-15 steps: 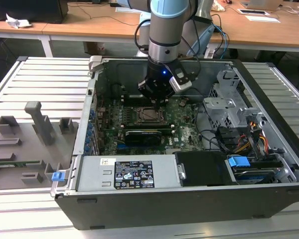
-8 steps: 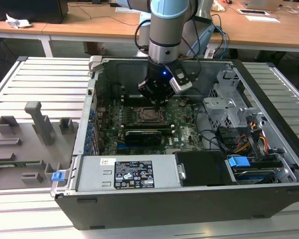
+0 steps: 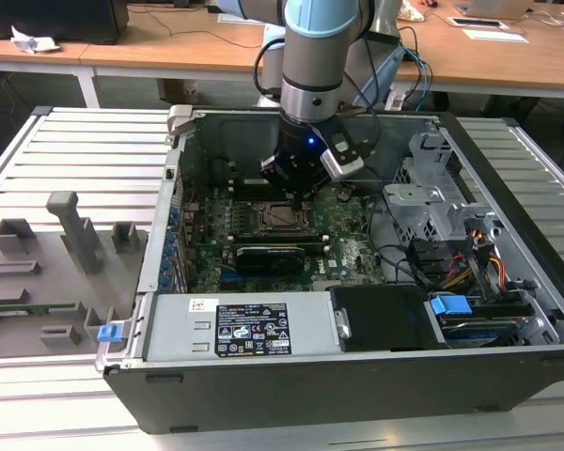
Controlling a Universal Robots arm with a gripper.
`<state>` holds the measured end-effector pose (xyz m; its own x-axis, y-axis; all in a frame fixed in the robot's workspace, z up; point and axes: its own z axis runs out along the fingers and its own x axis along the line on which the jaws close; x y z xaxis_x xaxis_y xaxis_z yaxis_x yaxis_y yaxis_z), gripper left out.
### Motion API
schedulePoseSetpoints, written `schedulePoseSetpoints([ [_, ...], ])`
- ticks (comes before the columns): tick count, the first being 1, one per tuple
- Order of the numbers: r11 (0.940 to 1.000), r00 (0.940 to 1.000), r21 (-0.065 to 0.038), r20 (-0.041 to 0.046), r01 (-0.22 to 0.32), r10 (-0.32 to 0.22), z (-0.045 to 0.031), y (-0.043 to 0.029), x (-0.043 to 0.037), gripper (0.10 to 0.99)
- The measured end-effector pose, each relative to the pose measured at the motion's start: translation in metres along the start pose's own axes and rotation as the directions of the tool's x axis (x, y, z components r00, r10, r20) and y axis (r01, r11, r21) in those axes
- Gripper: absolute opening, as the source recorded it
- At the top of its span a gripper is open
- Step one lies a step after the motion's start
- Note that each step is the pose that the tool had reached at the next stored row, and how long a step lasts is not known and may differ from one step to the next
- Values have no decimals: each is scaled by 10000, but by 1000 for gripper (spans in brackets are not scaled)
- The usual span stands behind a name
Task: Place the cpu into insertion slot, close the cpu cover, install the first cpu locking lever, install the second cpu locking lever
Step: 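Install the second cpu locking lever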
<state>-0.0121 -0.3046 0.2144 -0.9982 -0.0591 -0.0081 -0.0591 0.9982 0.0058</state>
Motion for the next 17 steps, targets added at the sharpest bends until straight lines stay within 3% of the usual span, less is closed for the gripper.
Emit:
schedulePoseSetpoints([
  [7, 10000, 10000, -1, 1, 3, -3, -242, 1, -2, 106],
  [12, 10000, 10000, 0, -1, 2, -2, -254, -61, 2, 106],
  [17, 10000, 10000, -2, 0, 3, -3, -254, -210, 11, 106],
])
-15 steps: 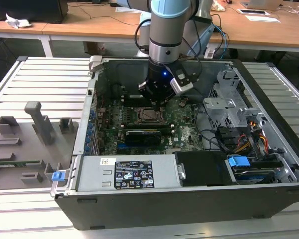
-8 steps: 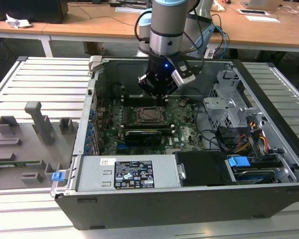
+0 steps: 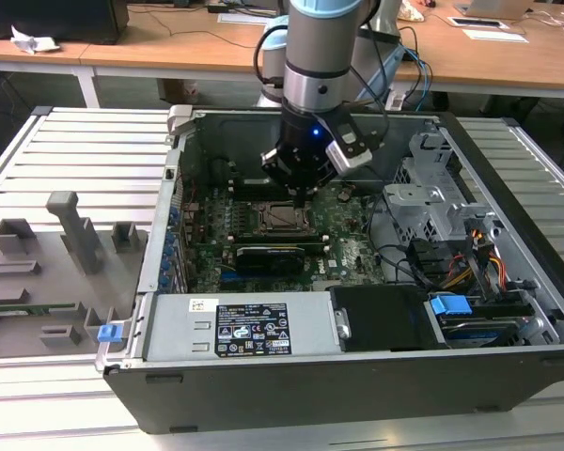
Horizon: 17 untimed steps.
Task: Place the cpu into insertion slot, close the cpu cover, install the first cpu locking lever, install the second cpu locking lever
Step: 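Install the second cpu locking lever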
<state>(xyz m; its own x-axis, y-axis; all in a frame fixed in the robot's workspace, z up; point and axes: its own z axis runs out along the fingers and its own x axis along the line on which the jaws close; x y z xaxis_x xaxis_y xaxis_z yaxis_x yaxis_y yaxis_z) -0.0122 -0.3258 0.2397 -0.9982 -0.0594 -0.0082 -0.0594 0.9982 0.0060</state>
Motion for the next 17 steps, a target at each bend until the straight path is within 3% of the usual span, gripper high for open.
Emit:
schedulePoseSetpoints([
  [2, 10000, 10000, -20, -7, -1, 1, 6, -110, 7, 106],
  [5, 9991, 10000, -418, -17, -3, 3, 14, -215, 13, 106],
  [6, 9990, 10000, -455, -15, -4, 3, 16, -231, 14, 106],
  [10, 9987, 10000, -511, -14, -5, 4, 22, -296, 18, 106],
  [14, 9986, 10000, -529, -12, -5, 4, 26, -405, 31, 106],
  [17, 9985, 10000, -542, -11, -5, 5, 29, -412, 104, 106],
])
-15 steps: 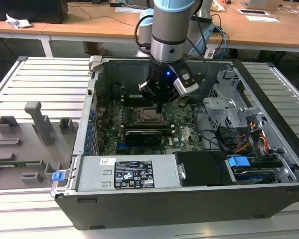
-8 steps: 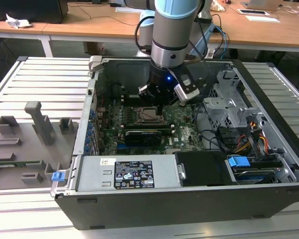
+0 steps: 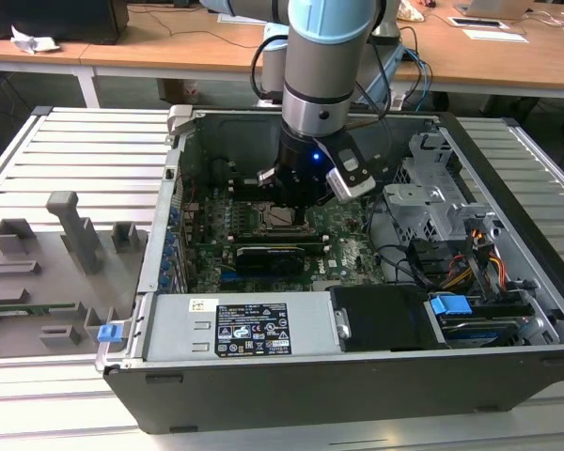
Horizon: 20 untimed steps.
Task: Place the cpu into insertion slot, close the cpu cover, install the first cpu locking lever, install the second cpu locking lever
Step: 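Install the second cpu locking lever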
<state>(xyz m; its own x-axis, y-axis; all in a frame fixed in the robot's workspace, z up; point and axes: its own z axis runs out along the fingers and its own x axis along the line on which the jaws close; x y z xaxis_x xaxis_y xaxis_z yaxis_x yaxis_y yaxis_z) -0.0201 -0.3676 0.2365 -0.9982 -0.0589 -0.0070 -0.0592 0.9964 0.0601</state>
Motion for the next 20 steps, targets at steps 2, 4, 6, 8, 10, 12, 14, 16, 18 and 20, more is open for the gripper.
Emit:
schedulePoseSetpoints([
  [2, 10000, 10000, -2, -1, 1, -1, 0, 1, 76, 106],
  [4, 10000, 10000, -3, -2, 0, 0, 1, 4, 150, 106],
  [6, 10000, 10000, -3, 0, 0, 0, 5, 9, 244, 106],
  [8, 10000, 10000, -4, 0, 1, -1, 12, 13, 300, 106],
  [10, 10000, 10000, -3, -1, 0, 0, 33, 12, 322, 106],
  [12, 10000, 10000, -4, 0, 0, 0, 61, 10, 333, 106],
  [14, 10000, 10000, -66, 2, 1, -1, 68, -16, 340, 106],
  [16, 9999, 10000, -155, 8, -1, 1, 68, -54, 356, 106],
  [18, 9998, 10000, -208, 11, -1, 1, 68, -63, 387, 106],
  [20, 9997, 10000, -232, 14, 0, 0, 72, -63, 407, 106],
])
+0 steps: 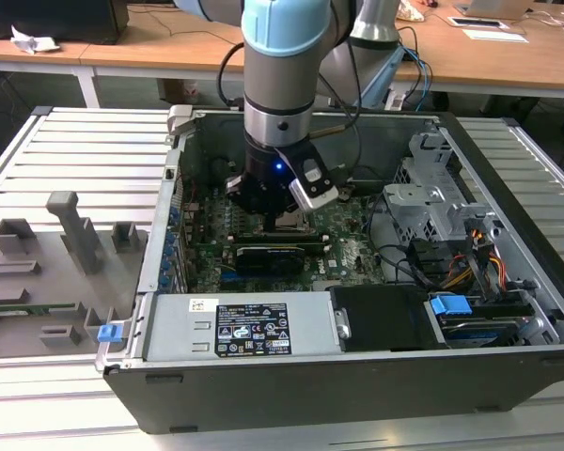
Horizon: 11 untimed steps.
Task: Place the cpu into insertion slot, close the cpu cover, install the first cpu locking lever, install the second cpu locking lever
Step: 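Install the second cpu locking lever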
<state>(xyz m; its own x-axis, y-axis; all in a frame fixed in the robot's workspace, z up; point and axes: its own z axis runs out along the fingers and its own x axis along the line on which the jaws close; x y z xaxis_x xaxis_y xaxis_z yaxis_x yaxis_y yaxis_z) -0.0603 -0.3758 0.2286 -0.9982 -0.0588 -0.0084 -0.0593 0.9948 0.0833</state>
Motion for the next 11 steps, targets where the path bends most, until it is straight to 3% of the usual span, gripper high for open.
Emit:
schedulePoseSetpoints([
  [11, 10000, 10000, -37, 1, 0, 0, 75, -5, 32, 106],
])
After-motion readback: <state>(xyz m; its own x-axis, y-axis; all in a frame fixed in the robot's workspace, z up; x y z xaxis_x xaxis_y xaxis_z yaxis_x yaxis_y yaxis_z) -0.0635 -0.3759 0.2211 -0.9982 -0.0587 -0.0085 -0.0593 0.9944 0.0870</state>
